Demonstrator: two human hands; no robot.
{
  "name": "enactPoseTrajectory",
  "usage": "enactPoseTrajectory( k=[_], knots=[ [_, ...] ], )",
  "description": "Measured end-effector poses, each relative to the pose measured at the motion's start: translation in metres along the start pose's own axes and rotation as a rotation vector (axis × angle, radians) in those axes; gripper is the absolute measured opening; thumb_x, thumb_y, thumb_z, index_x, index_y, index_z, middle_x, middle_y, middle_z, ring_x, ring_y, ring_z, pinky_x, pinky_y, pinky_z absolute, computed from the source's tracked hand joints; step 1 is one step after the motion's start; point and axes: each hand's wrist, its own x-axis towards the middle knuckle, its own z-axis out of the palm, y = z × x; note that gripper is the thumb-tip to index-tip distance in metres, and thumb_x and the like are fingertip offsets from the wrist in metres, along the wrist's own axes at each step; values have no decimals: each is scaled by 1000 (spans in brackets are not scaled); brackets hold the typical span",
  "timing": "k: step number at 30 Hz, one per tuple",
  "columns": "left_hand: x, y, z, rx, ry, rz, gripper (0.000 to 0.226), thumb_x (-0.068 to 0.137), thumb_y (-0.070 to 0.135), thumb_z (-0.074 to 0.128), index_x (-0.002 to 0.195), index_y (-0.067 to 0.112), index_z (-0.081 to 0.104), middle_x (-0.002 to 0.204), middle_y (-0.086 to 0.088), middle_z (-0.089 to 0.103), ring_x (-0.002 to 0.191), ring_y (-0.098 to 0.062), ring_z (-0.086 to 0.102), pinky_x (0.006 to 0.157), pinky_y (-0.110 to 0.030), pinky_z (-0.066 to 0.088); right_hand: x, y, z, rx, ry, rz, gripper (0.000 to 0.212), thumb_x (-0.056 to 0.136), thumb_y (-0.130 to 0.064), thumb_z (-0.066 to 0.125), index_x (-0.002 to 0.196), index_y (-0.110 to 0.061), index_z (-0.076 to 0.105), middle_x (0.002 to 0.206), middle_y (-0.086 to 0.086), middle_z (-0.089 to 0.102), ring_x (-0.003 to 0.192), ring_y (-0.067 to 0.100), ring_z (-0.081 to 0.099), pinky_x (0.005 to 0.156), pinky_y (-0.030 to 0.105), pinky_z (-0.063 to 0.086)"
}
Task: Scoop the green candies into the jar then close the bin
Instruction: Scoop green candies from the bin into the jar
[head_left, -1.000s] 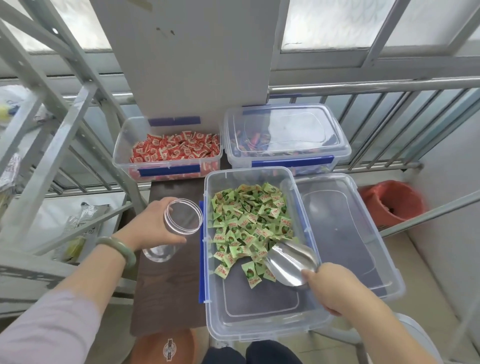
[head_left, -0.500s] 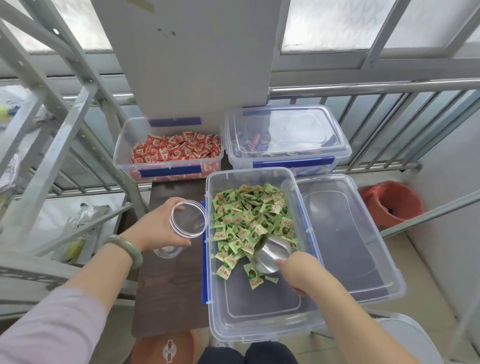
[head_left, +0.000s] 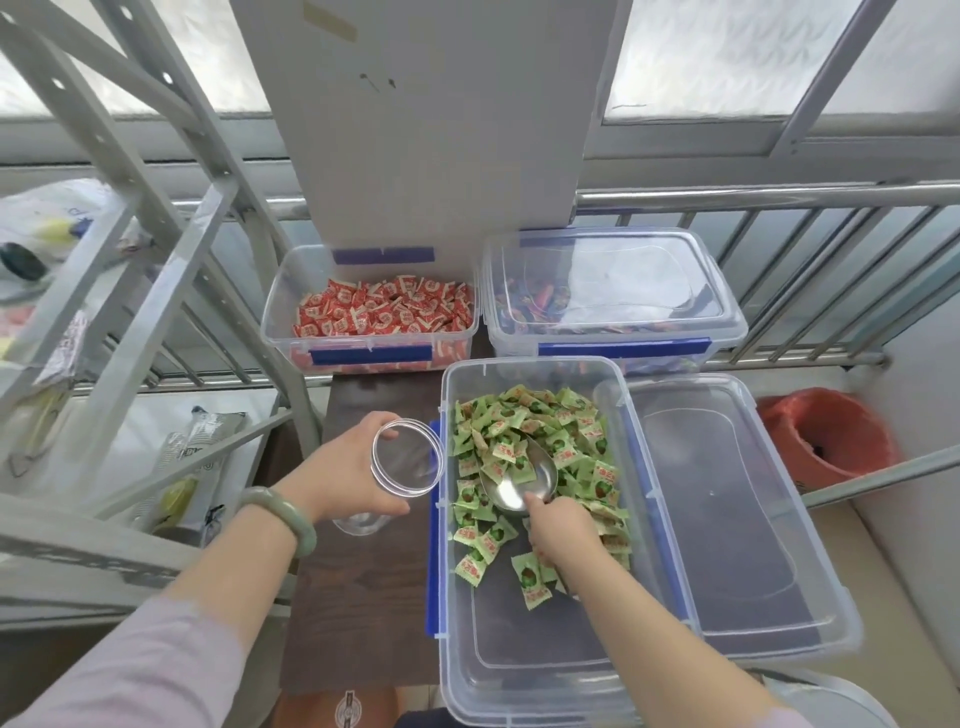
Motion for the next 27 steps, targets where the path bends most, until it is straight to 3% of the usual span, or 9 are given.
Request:
enactPoseTrajectory(
  k=[1,2,7,9,12,16,20,27],
  knots=[
    [-1,0,0,-9,5,-8,94,60,34,84,136,31,29,132,13,47,104,-10,54,85,-24,38,3,2,0,92,4,1,41,91,-33,43,104,-1,64,69,5,53,69,24,54,79,43,54],
    [-1,-1,1,-20,11,-19,94,60,34,84,136,31,30,132,14,47,104,-11,54,84,-25,38,3,4,-1,142,9,-2,36,89,-36,44,87,-5,63,66,2,53,72,24,55,82,43,54],
    [-9,-1,7,-136,85,-58,93,58,36,85,134,37,31,130,17,48,107,-7,52,85,-24,36,-4,23,-11,126,2,-25,32,90,-31,47,60,-20,49,62,-2,51,64,20,52,69,34,48],
    [-12,3,8,-182,127,-57,92,57,37,84,132,41,32,130,20,48,110,-6,52,86,-24,38,-4,32,-13,108,-2,-11,34,91,-26,46,59,-16,47,62,1,50,62,20,49,61,32,42],
    [-17,12,8,-221,176,-20,88,56,37,84,127,47,33,129,22,47,108,-3,51,83,-21,37,-5,38,-20,93,-26,-35,32,91,-20,44,61,-10,42,66,7,47,65,25,46,61,33,35],
    [-20,20,8,-253,233,11,88,56,34,86,126,47,35,129,19,48,103,1,53,76,-11,36,-12,30,-38,15,-25,-124,27,91,-16,41,64,-11,37,60,1,39,56,18,35,55,30,29],
    [-22,23,8,-248,274,-1,93,55,39,86,134,39,37,130,14,48,114,-6,50,89,-23,36,-21,12,-64,70,-8,-156,26,90,-24,45,67,-11,48,61,5,44,56,21,37,57,31,30],
    [-27,41,0,-245,311,60,83,53,45,87,120,46,37,122,19,51,115,1,46,88,-23,36,-43,-37,-114,-133,-22,-326,32,88,-28,45,74,-7,64,60,3,52,57,22,46,58,32,38]
  ],
)
